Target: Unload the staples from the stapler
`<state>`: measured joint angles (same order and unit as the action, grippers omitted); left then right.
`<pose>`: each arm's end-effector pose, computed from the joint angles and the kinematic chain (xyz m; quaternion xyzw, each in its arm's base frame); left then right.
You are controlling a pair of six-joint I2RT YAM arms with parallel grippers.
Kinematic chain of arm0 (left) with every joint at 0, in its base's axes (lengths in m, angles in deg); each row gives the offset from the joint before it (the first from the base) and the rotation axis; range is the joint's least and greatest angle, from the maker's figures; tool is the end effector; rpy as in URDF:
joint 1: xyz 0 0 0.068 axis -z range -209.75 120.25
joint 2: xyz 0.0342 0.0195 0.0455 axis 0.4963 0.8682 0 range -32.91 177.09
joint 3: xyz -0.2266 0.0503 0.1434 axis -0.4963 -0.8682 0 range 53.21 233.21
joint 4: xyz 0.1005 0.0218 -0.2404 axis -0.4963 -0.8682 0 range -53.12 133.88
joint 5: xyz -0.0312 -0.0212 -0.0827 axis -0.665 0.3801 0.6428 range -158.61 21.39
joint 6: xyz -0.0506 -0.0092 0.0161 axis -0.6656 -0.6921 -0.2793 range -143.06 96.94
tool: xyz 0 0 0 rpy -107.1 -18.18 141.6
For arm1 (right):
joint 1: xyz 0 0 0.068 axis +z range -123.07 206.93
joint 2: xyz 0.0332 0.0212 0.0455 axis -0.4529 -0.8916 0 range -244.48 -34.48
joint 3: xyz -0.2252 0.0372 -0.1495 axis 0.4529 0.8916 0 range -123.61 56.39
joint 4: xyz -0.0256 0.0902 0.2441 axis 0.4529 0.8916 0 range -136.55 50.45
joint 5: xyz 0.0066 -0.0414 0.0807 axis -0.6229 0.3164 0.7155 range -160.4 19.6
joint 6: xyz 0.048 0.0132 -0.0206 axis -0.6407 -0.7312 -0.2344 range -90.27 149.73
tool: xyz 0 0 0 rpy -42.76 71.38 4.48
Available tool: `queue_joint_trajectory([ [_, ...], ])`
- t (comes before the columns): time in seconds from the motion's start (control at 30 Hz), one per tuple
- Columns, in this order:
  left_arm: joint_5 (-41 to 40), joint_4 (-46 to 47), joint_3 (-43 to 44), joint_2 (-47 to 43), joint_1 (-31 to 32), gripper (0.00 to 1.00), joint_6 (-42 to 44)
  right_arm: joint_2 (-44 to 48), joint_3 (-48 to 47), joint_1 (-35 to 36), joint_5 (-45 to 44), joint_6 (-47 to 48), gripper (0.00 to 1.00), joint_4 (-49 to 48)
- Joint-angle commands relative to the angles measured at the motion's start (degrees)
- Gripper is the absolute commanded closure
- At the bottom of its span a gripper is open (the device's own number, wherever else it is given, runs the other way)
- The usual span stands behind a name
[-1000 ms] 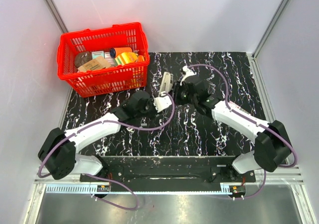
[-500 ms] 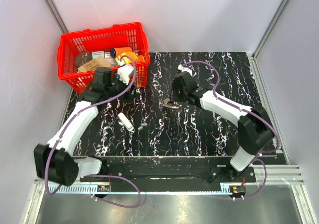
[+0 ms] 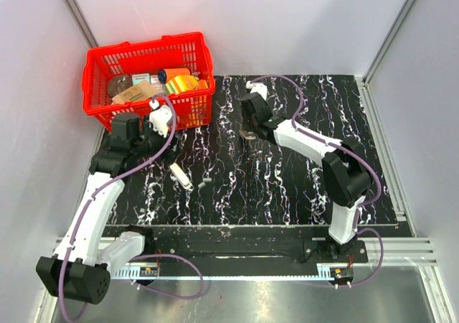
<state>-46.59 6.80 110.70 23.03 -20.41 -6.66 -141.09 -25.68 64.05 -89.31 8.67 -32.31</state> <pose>0.1976 -0.0460 0.3366 0.2797 0.8314 -0.1419 0.4588 0.3476 0.2486 0.2519 -0.0540 0.8907 0.0778 0.4446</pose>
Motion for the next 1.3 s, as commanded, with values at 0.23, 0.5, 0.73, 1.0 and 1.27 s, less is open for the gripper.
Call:
queue_joint_trajectory([
  [0.23, -5.9, -3.3, -0.1, -5.1, -1.3, 0.19, 0.9, -3.6, 5.3, 0.9, -5.9, -1.2, 1.0, -9.8],
  [0.5, -6.2, -5.2, 0.3, -7.4, -1.4, 0.18, 1.1, -1.4, 9.3, 2.3, -0.7, -9.3, 0.87, -2.9],
  [0.73, -7.8, -6.9, -0.5, -10.4, -1.5, 0.17, 2.1, 0.5, 2.6, 2.3, -0.2, -8.6, 0.16, 7.5],
  [1.0, -7.9, -7.7, -1.0, -11.7, -1.4, 0.14, 3.0, 12.5, 1.0, -4.5, -5.4, -11.9, 0.01, 16.9],
  [1.27, -5.5, -7.1, -1.0, -10.5, -1.4, 0.11, 3.0, 15.6, 7.4, -29.4, -5.1, -19.7, 0.01, 27.9],
])
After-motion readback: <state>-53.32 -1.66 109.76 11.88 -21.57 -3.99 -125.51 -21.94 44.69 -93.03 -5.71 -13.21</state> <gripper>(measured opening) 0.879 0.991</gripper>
